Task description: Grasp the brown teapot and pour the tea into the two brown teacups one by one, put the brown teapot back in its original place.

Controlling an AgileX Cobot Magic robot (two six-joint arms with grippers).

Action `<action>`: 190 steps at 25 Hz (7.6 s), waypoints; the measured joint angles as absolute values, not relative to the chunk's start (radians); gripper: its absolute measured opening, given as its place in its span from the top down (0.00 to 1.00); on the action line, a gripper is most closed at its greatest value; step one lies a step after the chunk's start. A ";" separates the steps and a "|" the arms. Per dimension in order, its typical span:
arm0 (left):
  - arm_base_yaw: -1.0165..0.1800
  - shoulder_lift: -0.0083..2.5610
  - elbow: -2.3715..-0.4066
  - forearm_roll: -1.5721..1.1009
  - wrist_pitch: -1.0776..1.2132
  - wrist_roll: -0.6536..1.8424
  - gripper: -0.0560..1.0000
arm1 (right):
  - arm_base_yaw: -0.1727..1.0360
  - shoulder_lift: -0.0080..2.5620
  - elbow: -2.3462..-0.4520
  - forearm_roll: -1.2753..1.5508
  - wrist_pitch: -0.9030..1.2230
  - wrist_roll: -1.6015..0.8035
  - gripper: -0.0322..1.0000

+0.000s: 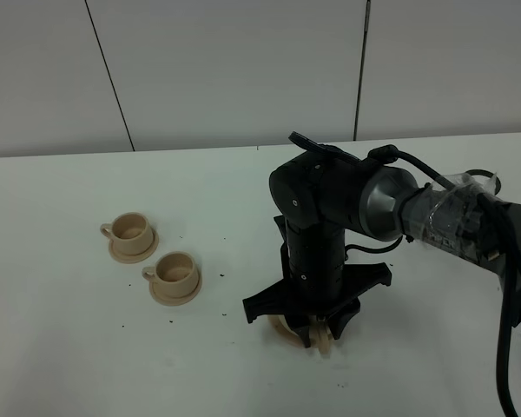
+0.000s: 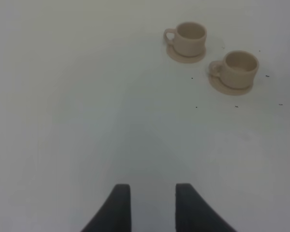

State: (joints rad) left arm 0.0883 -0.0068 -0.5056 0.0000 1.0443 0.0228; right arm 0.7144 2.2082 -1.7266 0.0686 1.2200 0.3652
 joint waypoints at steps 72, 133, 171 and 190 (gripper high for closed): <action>0.088 -0.007 -0.506 0.000 1.044 0.024 0.66 | 0.714 2.216 -1.727 0.000 1.231 0.261 0.88; 0.088 -0.007 -0.506 0.000 1.044 0.022 0.66 | 0.714 2.182 -1.727 -0.008 1.219 0.254 0.88; 0.088 -0.007 -0.506 0.000 1.044 0.022 0.66 | 0.714 2.214 -1.727 0.008 1.222 0.259 0.84; 0.088 -0.007 -0.506 0.000 1.044 0.022 0.66 | 0.714 2.218 -1.727 0.013 1.218 0.260 0.73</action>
State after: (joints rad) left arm 0.0883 -0.0068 -0.5056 0.0000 1.0443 0.0224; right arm 0.7144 2.2175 -1.7266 0.0129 1.2184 0.2597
